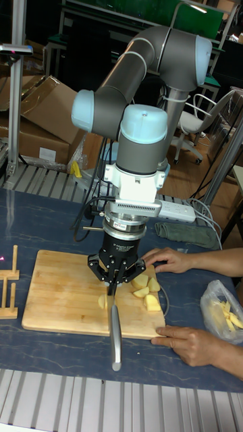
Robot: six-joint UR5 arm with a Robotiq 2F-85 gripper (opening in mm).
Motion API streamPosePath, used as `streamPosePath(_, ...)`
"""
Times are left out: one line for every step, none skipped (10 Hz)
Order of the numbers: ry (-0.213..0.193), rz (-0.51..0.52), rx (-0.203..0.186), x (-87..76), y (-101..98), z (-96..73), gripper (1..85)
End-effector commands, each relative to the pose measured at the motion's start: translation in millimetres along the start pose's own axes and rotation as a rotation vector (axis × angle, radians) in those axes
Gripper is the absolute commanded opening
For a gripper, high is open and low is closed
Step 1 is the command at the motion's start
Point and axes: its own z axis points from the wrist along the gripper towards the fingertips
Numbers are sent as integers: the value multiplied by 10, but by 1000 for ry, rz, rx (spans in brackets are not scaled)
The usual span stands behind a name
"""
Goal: Chop the potatoes
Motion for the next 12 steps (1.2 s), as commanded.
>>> streamPosePath(-5, 10, -10, -13, 13, 4, 10)
streamPosePath(-6, 8, -11, -17, 16, 11, 10)
streamPosePath(-6, 8, -11, -16, 17, 16, 10)
streamPosePath(-8, 10, -11, -19, 18, 19, 10)
streamPosePath(-8, 10, -11, -18, 16, 18, 10)
streamPosePath(-8, 10, -13, -17, 17, 11, 10)
streamPosePath(-2, 10, -13, -4, 12, -11, 10)
streamPosePath(-1, 11, -21, -5, 24, -22, 10)
streamPosePath(-1, 13, -24, -8, 30, -14, 10)
streamPosePath(-4, 15, -23, -16, 32, 3, 10)
streamPosePath(-7, 15, -23, -24, 32, 11, 10)
streamPosePath(-7, 15, -23, -24, 32, 9, 10)
